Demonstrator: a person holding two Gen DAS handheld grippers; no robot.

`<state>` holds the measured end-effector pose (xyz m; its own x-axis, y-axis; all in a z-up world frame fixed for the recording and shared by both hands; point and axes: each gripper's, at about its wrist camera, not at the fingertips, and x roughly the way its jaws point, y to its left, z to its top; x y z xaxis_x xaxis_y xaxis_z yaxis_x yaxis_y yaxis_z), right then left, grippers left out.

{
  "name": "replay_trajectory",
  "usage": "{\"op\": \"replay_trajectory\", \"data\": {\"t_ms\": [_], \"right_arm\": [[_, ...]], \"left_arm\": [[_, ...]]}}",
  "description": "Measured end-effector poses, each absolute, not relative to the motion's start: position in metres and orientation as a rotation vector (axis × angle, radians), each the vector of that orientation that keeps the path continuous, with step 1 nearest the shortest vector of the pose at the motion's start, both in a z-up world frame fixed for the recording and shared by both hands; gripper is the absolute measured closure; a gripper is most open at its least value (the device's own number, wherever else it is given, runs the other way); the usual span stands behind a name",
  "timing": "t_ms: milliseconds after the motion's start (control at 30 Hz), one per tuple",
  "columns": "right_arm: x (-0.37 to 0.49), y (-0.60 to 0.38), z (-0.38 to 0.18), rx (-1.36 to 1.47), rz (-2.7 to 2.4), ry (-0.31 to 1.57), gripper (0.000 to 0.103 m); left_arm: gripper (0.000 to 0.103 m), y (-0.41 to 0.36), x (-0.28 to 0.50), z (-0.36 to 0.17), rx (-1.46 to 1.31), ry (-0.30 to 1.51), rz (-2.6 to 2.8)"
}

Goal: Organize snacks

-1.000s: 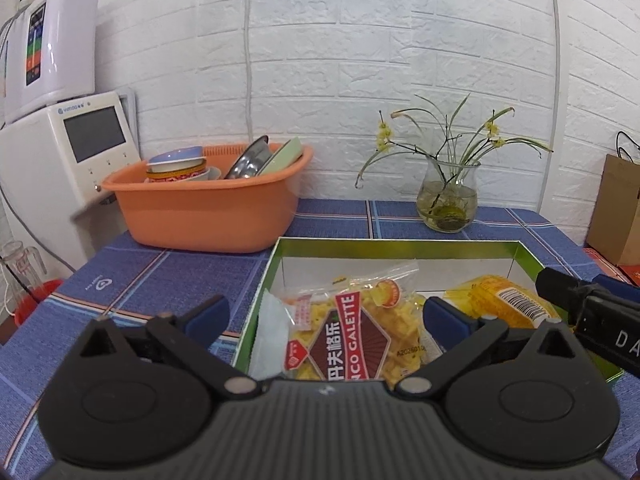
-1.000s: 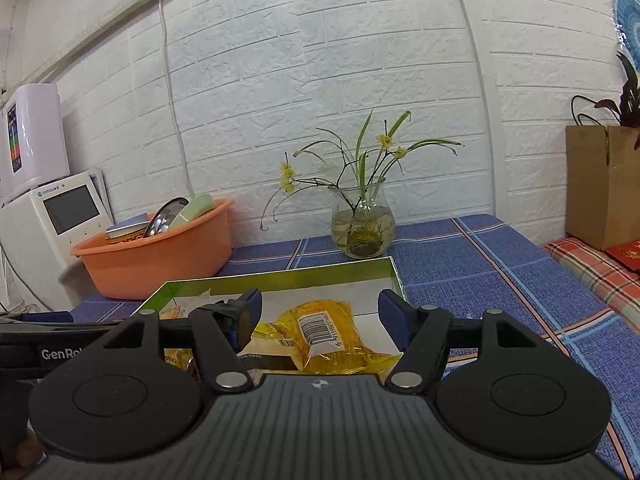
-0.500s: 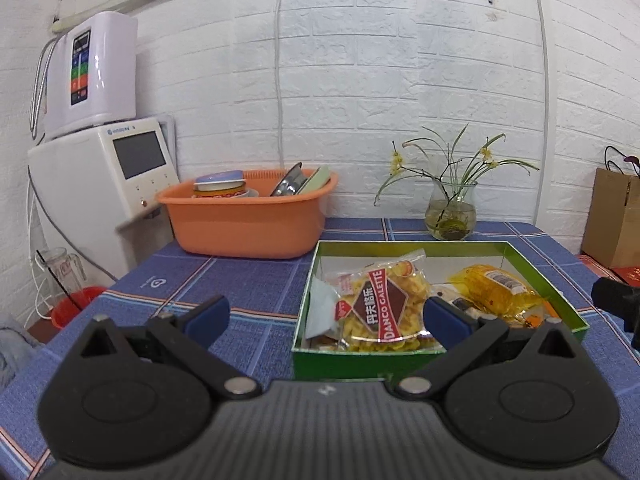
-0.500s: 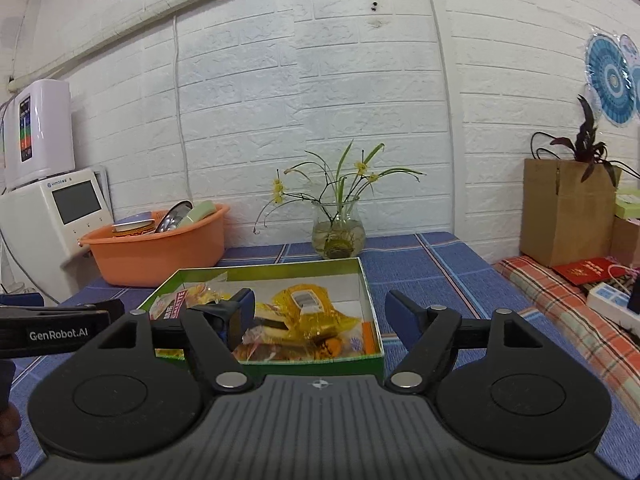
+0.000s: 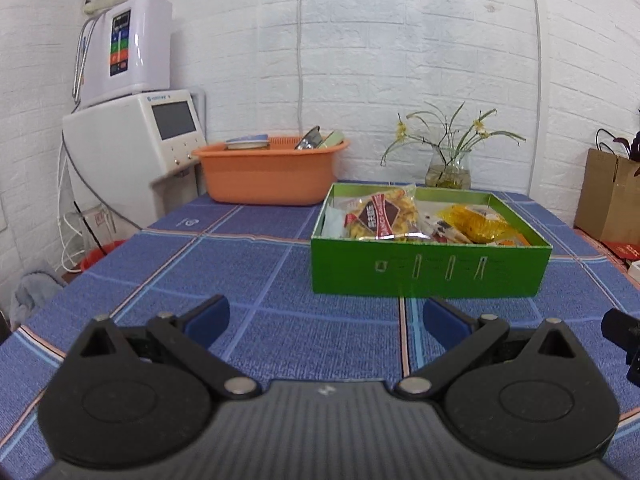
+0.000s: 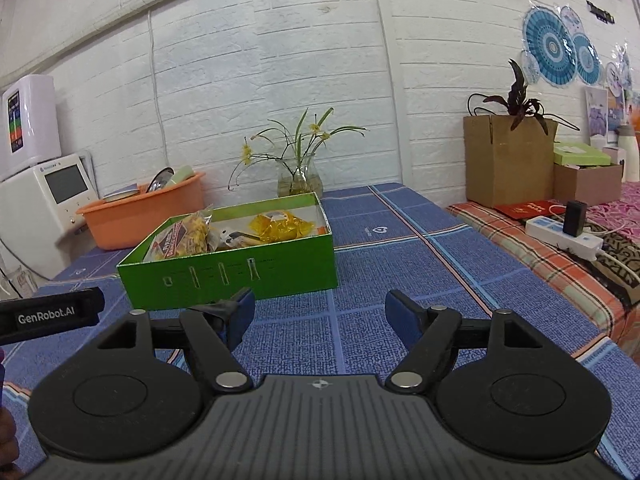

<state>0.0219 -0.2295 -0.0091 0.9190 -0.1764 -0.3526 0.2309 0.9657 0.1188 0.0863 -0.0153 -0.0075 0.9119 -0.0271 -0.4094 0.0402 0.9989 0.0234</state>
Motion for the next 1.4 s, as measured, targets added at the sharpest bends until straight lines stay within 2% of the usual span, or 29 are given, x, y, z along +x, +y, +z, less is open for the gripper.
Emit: {"op": "replay_trajectory", "data": {"t_ms": [167,1400], "right_arm": [[0.014,-0.223,-0.012,0.150,-0.198,0.343,0.000],[0.029,-0.215,-0.023,0.124,-0.201,0.398,0.000]], "left_arm": [[0.000,-0.018,0.076,-0.011,0.102,0.393,0.029],[0.000,-0.018,0.086,-0.023,0.081,0.449,-0.068]]}}
